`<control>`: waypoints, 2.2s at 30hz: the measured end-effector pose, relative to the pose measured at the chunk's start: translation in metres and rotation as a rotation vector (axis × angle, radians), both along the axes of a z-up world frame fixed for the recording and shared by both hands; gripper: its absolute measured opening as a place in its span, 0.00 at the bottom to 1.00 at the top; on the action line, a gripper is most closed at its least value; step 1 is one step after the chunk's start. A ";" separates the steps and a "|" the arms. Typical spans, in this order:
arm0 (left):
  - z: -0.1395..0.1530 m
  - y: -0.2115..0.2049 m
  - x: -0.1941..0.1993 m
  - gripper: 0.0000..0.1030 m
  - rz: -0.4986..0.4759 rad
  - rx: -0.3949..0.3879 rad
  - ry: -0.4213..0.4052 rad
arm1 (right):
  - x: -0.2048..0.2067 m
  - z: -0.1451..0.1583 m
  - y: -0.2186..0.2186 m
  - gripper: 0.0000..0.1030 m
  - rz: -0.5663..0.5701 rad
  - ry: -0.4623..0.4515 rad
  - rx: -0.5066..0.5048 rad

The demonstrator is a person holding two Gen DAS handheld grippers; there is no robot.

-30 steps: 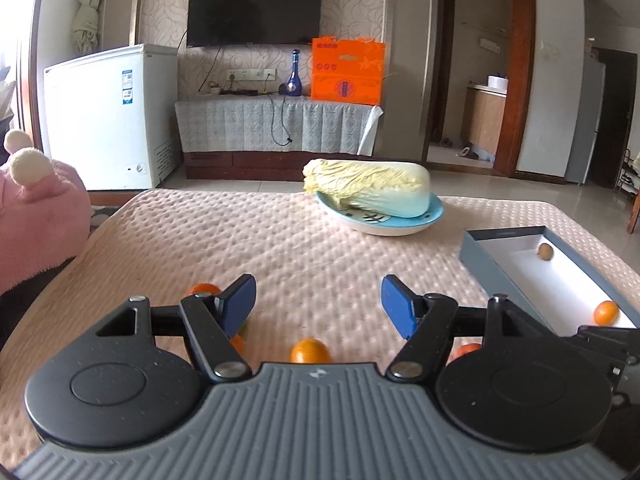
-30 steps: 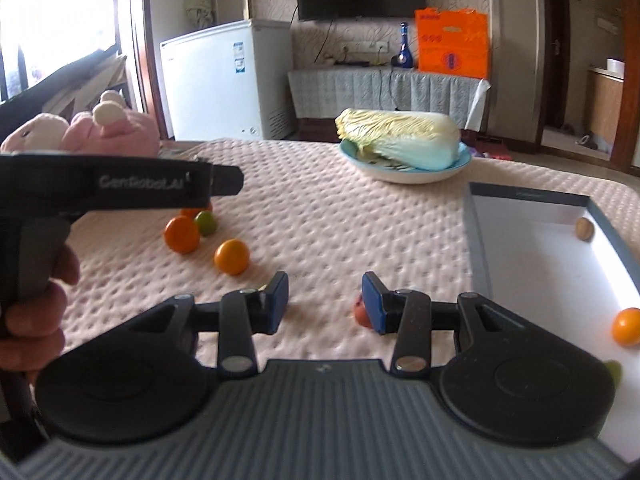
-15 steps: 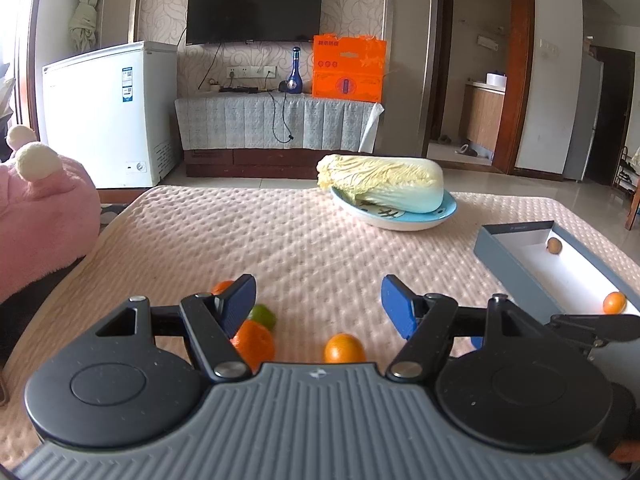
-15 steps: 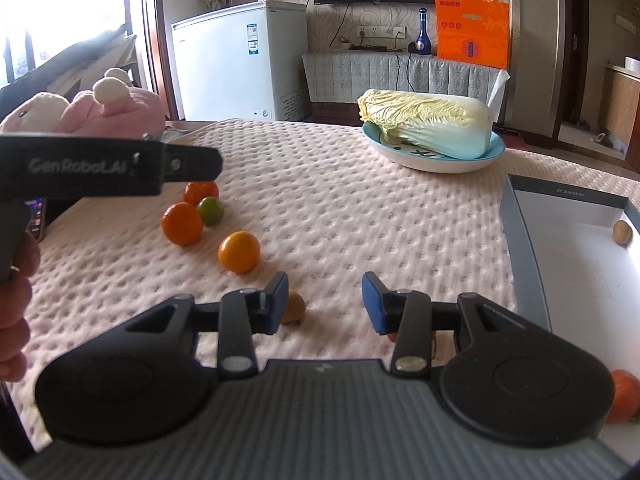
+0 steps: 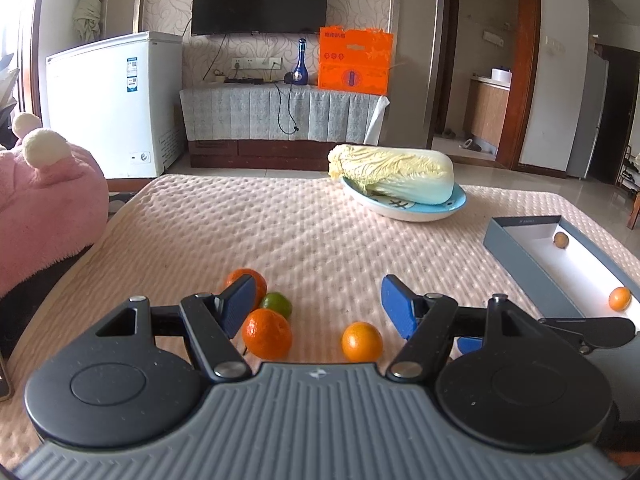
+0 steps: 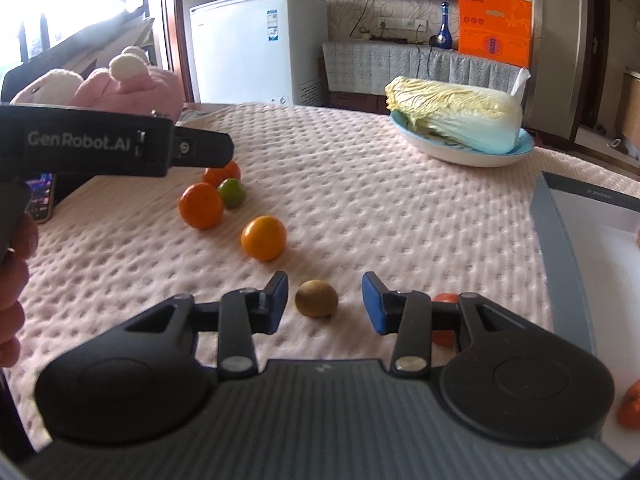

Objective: Organize fruits
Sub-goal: 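Move the left tool toward an orange while the right tool approaches the small red apple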

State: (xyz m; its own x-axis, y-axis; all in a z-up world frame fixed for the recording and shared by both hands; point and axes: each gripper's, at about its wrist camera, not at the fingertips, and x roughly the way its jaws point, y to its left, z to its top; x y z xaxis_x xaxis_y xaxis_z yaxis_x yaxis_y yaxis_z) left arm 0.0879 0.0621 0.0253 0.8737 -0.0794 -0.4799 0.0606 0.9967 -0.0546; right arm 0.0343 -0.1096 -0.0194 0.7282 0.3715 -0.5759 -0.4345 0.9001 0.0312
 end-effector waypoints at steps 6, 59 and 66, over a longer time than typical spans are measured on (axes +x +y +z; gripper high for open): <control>-0.004 0.004 0.001 0.72 0.009 0.004 0.017 | 0.004 -0.006 0.010 0.42 0.018 0.018 -0.031; -0.042 -0.052 0.028 0.72 -0.109 0.090 0.110 | -0.017 0.028 -0.038 0.31 -0.063 -0.051 -0.072; -0.057 -0.054 0.043 0.71 -0.082 0.074 0.169 | -0.005 0.015 -0.038 0.56 -0.132 -0.032 -0.128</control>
State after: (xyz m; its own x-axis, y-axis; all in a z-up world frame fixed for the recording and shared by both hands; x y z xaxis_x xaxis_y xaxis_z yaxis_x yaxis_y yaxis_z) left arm 0.1306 0.0081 -0.0316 0.7720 -0.1061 -0.6267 0.1381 0.9904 0.0025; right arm 0.0289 -0.1475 -0.0045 0.7847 0.1964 -0.5879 -0.3114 0.9450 -0.0998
